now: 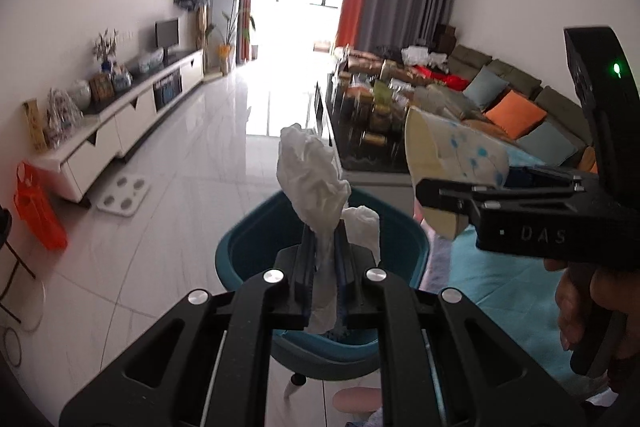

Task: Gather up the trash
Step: 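Carry the paper cup and tissue over the teal trash bin with both tools, then open both tools to drop the cup and tissue into the bin, then move both tools back over the table, then grasp the blue-dotted white paper cup with the right tool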

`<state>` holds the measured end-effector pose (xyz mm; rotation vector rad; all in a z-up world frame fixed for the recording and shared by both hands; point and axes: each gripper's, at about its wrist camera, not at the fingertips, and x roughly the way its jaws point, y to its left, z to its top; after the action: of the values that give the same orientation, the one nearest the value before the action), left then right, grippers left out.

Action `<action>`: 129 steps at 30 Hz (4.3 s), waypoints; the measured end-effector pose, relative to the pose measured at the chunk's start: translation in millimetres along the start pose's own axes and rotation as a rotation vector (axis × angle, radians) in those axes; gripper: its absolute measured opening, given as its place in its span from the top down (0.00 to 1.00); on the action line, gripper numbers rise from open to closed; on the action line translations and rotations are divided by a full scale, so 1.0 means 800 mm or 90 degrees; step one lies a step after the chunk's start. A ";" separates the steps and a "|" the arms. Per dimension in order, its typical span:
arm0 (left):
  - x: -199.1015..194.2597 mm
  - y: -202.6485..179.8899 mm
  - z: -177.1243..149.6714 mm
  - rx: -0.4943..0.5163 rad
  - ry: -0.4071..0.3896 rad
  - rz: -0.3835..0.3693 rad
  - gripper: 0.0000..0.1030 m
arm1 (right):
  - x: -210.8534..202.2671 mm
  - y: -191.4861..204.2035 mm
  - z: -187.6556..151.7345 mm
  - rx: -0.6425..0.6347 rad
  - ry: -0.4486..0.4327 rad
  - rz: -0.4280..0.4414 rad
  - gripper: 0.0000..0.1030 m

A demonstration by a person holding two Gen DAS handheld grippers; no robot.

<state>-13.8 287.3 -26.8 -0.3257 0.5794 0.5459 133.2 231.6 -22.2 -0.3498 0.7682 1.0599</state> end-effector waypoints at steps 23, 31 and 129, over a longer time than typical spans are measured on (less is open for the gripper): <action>0.110 0.014 -0.020 -0.025 0.122 -0.022 0.85 | 0.112 -0.013 0.004 0.089 0.183 0.053 0.27; 0.107 0.014 -0.021 -0.029 0.103 -0.009 0.63 | 0.112 -0.012 0.007 0.097 0.184 0.063 0.20; -0.101 -0.355 -0.055 0.251 -0.144 -0.314 0.05 | -0.374 -0.188 -0.316 0.322 -0.287 -0.435 0.06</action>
<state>72.7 6.5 25.6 -0.0243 0.3564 -0.0136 85.6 -185.2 0.7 0.0716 0.4295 0.2569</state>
